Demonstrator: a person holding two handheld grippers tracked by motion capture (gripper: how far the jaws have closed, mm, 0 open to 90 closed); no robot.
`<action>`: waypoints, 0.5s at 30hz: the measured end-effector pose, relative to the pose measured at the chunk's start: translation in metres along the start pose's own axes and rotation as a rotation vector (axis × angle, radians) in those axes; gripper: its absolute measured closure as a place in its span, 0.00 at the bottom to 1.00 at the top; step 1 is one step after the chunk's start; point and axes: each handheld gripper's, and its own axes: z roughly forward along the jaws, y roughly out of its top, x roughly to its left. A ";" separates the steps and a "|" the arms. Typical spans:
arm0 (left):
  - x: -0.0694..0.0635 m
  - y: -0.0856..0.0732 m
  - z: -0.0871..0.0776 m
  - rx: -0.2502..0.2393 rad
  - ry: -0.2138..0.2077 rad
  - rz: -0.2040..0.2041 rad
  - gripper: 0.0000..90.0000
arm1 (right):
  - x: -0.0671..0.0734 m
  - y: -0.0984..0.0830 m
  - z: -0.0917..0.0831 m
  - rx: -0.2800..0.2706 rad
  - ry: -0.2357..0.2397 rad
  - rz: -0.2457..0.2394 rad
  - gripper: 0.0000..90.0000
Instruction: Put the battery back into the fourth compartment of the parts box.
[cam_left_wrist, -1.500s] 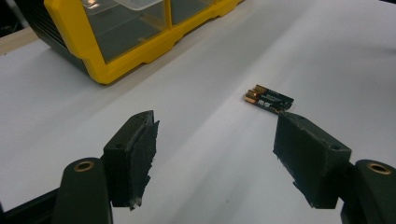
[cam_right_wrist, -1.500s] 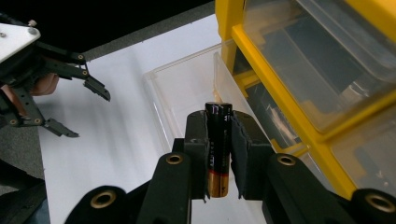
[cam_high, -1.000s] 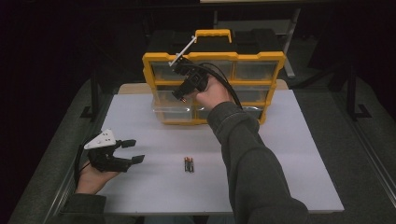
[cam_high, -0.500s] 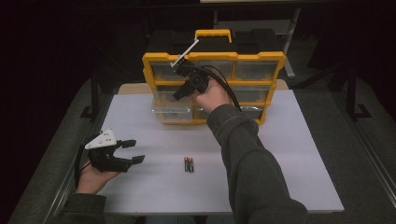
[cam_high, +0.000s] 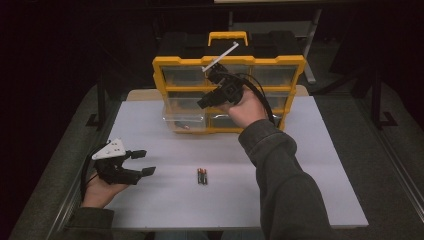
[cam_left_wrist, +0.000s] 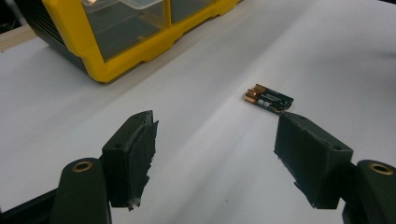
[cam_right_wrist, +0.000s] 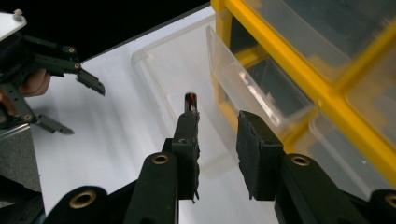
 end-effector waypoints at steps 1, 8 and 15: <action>0.000 0.000 0.000 0.000 0.000 0.004 0.32 | -0.001 -0.004 -0.003 -0.002 0.000 0.003 0.75; 0.000 0.000 -0.001 0.002 0.005 0.001 0.31 | -0.003 -0.030 -0.017 -0.015 -0.004 0.046 0.75; -0.001 0.001 0.001 0.008 -0.001 0.006 0.31 | -0.001 -0.061 -0.015 -0.028 -0.001 0.089 0.73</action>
